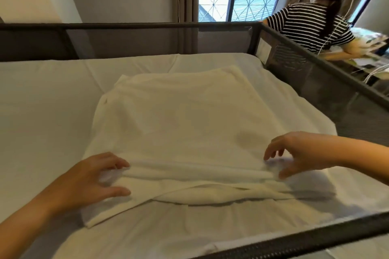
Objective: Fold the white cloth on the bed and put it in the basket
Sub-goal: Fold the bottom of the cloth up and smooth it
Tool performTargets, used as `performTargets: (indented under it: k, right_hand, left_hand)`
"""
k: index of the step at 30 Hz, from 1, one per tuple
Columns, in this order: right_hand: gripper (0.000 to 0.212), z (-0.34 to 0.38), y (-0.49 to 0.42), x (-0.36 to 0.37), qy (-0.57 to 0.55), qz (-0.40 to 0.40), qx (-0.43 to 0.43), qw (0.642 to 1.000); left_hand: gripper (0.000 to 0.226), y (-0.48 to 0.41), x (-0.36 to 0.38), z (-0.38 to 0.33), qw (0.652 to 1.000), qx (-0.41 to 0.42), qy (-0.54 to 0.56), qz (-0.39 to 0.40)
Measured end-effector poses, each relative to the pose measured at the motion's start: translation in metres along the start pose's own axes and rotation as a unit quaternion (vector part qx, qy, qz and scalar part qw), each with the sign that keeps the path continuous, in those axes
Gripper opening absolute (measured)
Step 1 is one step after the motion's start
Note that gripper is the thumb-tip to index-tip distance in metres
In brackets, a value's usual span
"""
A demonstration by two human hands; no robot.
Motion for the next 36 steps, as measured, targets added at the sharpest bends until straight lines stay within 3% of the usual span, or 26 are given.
performTargets:
  k: [3,6,11,15,19,25,32,36]
  right_hand:
    - [0.061,-0.016,0.013,0.015,0.026,0.054,0.016,0.998]
    - [0.066,-0.020,0.019,0.020,0.074,0.052,0.020,0.996]
    - [0.051,-0.017,0.015,0.031,0.142,0.068,0.017,0.987]
    - [0.055,-0.018,0.009,0.036,0.140,0.082,0.014,0.987]
    - [0.055,-0.016,0.005,0.034,0.115,0.086,0.021,0.989]
    - [0.035,-0.016,-0.001,0.036,0.116,0.082,0.024,0.990]
    - [0.071,-0.013,0.001,0.037,0.106,0.096,0.022,0.989]
    - [0.084,-0.010,0.001,0.041,0.133,0.106,0.017,0.985]
  left_hand:
    - [0.078,0.011,0.006,-0.001,0.999,0.009,-0.036,0.017]
    - [0.088,0.018,0.003,-0.003,0.998,-0.008,-0.053,0.027]
    - [0.094,0.021,0.004,-0.014,0.994,0.002,-0.082,0.066]
    - [0.096,0.021,0.008,-0.019,0.991,0.019,-0.107,0.081]
    - [0.083,0.019,0.016,-0.027,0.985,0.053,-0.141,0.084]
    - [0.059,0.007,0.018,-0.014,0.983,0.050,-0.176,0.028]
    - [0.037,0.007,0.005,-0.010,0.995,-0.002,-0.097,-0.024]
    - [0.037,0.007,0.001,-0.012,0.997,-0.036,-0.057,-0.029]
Point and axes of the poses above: each hand's wrist, its own y-axis away from the middle knuckle, its own x-axis out of the palm, z = x × y, the point moved 6 cm from there along -y, towards the middle knuckle, and after that the axes turned 1 degree about -x, right-handed, at the moved point
